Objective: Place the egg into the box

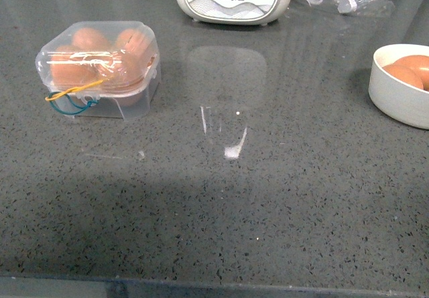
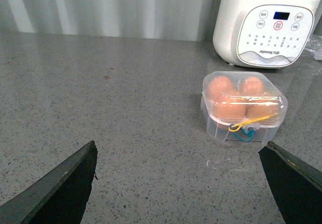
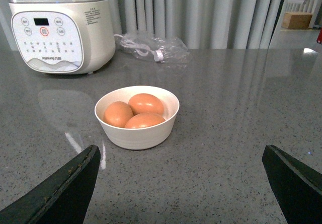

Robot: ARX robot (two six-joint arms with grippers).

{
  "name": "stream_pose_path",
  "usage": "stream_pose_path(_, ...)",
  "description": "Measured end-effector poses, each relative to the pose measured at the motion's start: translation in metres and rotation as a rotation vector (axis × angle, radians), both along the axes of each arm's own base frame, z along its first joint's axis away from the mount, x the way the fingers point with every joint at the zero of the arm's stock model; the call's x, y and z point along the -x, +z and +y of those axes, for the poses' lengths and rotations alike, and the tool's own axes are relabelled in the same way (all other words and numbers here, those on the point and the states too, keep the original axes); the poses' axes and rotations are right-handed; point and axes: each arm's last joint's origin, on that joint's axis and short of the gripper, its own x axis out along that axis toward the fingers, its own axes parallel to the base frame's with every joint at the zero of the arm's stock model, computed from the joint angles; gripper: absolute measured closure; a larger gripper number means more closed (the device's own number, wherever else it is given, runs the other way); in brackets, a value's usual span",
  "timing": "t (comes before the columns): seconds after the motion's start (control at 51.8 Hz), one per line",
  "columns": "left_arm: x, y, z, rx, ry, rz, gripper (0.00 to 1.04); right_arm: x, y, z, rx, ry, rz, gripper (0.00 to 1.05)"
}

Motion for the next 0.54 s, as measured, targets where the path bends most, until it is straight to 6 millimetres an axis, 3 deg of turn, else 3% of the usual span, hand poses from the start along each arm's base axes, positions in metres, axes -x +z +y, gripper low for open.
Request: stream_pose_path(0.54, 0.0000, 0.0000, 0.0000, 0.000, 0.000, 0.000, 0.07, 0.0000, 0.0000, 0.0000, 0.000, 0.000, 0.000, 0.07)
